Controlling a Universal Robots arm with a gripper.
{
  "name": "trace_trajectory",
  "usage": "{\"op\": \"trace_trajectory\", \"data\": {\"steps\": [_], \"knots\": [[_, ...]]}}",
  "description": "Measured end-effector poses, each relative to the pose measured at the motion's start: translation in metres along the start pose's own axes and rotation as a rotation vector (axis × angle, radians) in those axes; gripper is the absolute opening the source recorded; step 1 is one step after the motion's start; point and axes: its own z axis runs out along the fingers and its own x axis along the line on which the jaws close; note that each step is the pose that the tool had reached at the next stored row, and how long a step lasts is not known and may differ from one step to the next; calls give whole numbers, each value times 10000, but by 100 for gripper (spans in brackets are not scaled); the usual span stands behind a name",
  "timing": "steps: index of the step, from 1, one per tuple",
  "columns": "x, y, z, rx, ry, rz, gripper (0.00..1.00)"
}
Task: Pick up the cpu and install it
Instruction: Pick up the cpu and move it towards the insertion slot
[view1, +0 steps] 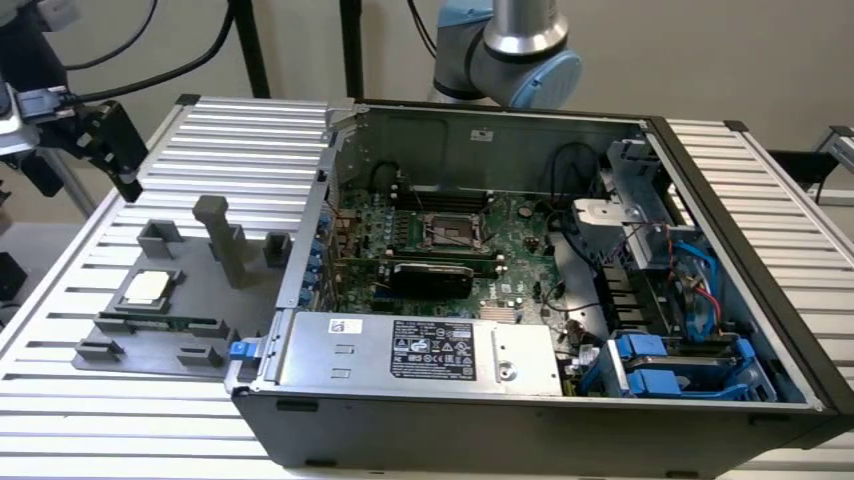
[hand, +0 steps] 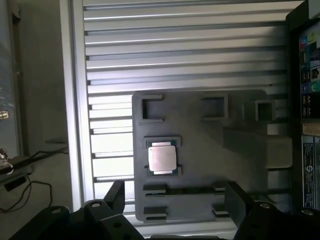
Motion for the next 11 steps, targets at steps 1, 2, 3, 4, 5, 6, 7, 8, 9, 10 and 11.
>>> {"op": "trace_trajectory", "data": {"steps": [1, 2, 3, 4, 5, 6, 7, 8, 9, 10, 11], "knots": [[1, -1, 18, 0, 0, 0, 89], [2, -2, 36, 0, 0, -1, 89], [3, -3, 54, 0, 1, -2, 89], [4, -3, 72, 0, 1, -1, 89], [5, -4, 91, 0, 0, -2, 89], [6, -5, 108, 1, 1, -4, 89], [7, -6, 127, 0, 0, -5, 89], [8, -7, 145, 0, 1, -8, 89], [9, -8, 163, -1, 1, -21, 89], [11, -8, 181, -1, 3, -45, 89], [13, -9, 199, -2, 3, -79, 89]]}}
